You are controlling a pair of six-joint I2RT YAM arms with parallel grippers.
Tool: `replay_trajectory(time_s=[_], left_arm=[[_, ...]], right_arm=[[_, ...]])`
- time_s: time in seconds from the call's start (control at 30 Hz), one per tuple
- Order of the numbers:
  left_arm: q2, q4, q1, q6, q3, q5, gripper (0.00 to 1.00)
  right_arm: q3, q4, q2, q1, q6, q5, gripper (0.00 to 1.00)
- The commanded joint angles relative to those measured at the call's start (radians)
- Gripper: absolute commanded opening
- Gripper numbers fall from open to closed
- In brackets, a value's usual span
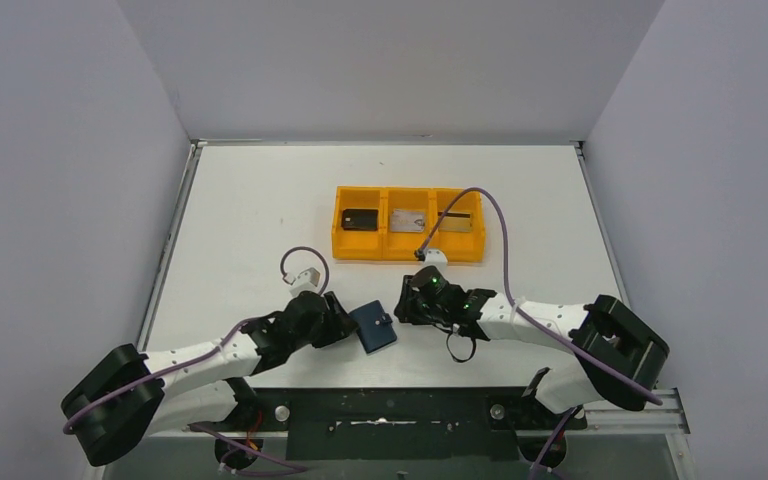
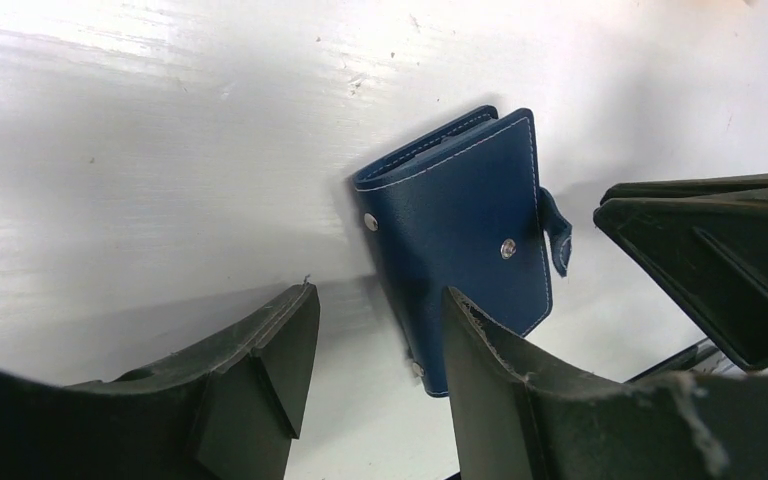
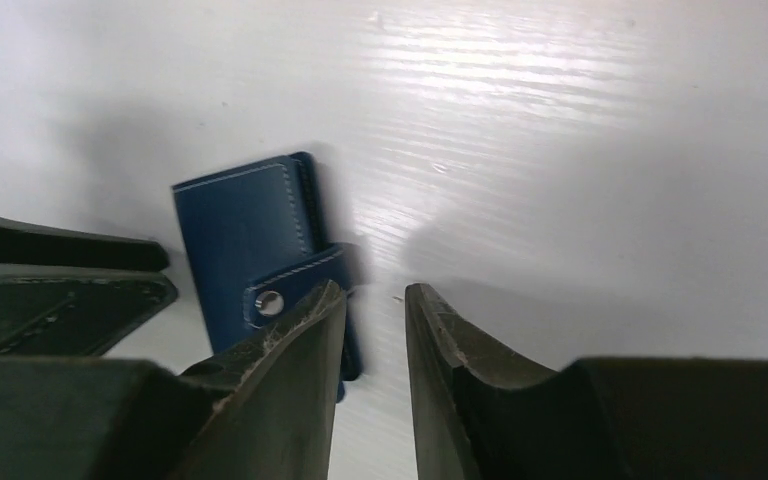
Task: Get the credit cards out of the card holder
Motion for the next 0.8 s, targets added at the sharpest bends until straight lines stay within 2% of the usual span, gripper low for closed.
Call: replay_trajectory(time_s=[0.0, 0.13, 0.27, 0.37, 0.57, 0.77], left_arm=[[0.023, -0.031, -0.002, 0.060, 0.023, -0.002, 0.48], [0.040, -0.027, -0.002, 0.079, 0.032, 0.024, 0.49], [0.057, -0.021, -0.003, 0.089, 0.042, 0.036, 0.50], [0.072, -0.013, -0.003, 0.094, 0.048, 0.051, 0.50], [0.097, -0.015, -0.003, 0.097, 0.058, 0.050, 0.50], [0.095, -0.032, -0.004, 0.101, 0.064, 0.050, 0.50]], right_arm=[[0.001, -0.014, -0.009, -0.012, -0.014, -0.011, 0.32], [0.020, -0.006, -0.001, -0.011, -0.031, -0.031, 0.36], [0.030, 0.027, -0.019, 0.007, -0.065, -0.046, 0.52], [0.062, 0.010, -0.002, 0.040, -0.080, -0.027, 0.58], [0.187, -0.114, 0.108, 0.125, -0.110, 0.105, 0.61], [0.272, -0.264, 0.189, 0.169, -0.073, 0.283, 0.62]])
